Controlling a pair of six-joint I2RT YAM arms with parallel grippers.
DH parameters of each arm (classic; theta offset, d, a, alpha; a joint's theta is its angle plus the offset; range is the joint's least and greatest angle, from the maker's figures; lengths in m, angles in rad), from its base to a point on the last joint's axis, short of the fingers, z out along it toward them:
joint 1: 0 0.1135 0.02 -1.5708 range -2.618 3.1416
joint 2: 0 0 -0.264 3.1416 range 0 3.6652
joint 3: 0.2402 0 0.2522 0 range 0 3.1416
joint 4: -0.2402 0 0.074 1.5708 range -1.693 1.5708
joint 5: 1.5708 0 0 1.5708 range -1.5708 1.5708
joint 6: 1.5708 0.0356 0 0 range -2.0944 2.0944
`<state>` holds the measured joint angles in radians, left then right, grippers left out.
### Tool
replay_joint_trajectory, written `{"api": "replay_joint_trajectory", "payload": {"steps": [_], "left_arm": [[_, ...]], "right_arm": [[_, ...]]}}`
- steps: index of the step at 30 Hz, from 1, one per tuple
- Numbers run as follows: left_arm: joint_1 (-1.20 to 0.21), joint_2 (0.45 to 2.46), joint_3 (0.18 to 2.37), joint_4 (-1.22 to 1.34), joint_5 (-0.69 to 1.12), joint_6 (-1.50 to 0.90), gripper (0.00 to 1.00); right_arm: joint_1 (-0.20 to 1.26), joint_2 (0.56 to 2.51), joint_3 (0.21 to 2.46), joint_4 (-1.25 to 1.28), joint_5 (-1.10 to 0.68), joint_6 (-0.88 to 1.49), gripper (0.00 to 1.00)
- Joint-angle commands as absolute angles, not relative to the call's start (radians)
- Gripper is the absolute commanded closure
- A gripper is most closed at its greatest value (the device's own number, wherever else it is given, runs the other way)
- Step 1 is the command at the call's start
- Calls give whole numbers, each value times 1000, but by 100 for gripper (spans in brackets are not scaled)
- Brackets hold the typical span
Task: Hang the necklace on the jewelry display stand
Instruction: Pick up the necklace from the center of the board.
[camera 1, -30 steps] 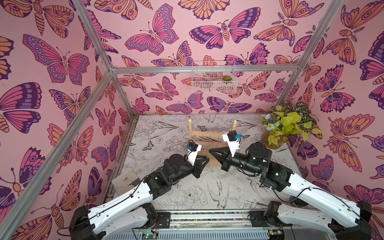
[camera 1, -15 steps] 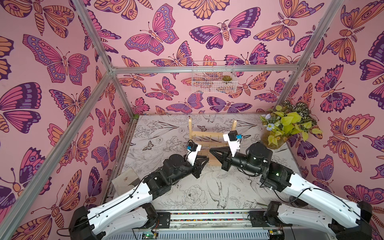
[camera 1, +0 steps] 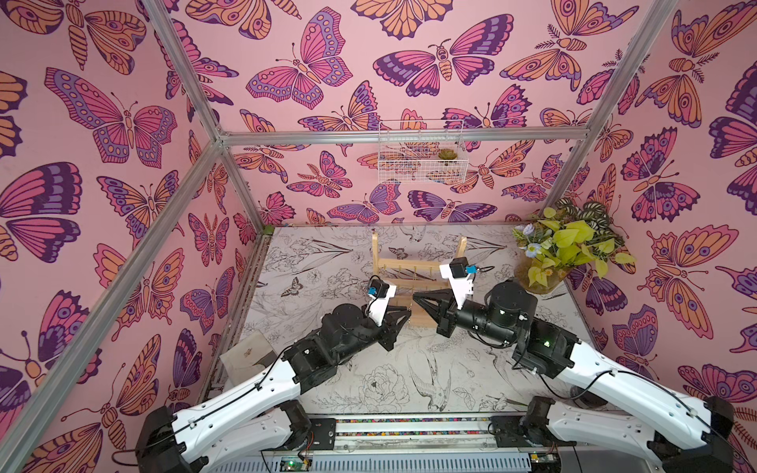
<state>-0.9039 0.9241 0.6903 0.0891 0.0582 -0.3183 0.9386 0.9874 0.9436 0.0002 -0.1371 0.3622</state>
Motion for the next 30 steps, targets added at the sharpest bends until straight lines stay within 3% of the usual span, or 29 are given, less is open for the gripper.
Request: {"api": "replay_joint_trajectory", "payload": {"steps": [1,30], "left_arm": [[-908,910,681,108,43,-305,81],[-908,914,689,115,37,-307,79]], "right_arm": [[946,977,979,2,-139,352,100],[951,989,983,33,-190,376,100]]}}
